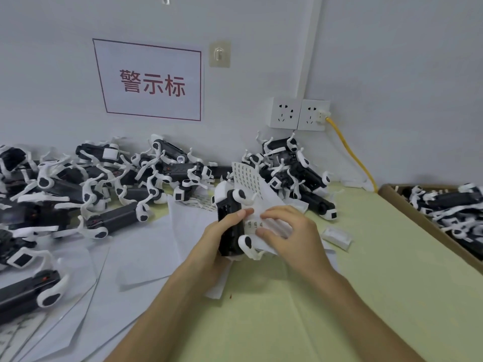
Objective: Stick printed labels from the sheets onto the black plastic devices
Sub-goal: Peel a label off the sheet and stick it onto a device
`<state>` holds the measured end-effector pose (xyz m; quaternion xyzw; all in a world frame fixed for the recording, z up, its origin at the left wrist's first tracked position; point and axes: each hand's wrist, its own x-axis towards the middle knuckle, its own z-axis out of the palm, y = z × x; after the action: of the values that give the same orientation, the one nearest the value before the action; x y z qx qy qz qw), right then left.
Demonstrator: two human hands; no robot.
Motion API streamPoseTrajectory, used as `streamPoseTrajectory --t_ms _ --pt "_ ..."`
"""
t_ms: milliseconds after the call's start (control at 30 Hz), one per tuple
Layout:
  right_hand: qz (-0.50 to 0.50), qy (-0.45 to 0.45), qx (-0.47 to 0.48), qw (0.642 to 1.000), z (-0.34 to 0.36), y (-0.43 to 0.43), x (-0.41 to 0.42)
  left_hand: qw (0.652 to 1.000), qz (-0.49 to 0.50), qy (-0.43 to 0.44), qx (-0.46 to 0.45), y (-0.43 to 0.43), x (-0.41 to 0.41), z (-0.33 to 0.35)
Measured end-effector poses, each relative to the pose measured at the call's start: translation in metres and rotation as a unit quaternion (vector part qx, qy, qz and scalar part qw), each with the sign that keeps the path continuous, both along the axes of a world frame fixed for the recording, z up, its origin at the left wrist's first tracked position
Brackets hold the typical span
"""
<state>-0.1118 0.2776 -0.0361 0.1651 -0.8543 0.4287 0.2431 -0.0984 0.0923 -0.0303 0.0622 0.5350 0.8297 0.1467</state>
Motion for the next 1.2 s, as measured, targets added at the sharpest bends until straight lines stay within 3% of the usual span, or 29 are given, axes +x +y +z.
streamPoseTrajectory --t_ms 433,667,933,1200 --pt "-0.004 -0.004 -0.041 0.999 -0.0063 -0.0052 -0.0005 0.999 -0.019 -0.031 0.034 0.0007 -0.003 -0.0033" --pt "-0.024 -0.004 -0.038 0.999 -0.0076 -0.0042 -0.0013 0.999 -0.012 -0.034 0.01 0.0038 -0.003 -0.0049" --pt "-0.022 -0.09 -0.108 0.99 -0.0083 -0.0034 -0.0033 1.0 -0.009 -0.015 -0.023 0.0067 -0.0011 -0.0043" --pt "-0.03 -0.065 -0.087 0.994 -0.0092 -0.0034 -0.0034 1.0 -0.003 -0.015 -0.022 0.0061 -0.0028 -0.0064"
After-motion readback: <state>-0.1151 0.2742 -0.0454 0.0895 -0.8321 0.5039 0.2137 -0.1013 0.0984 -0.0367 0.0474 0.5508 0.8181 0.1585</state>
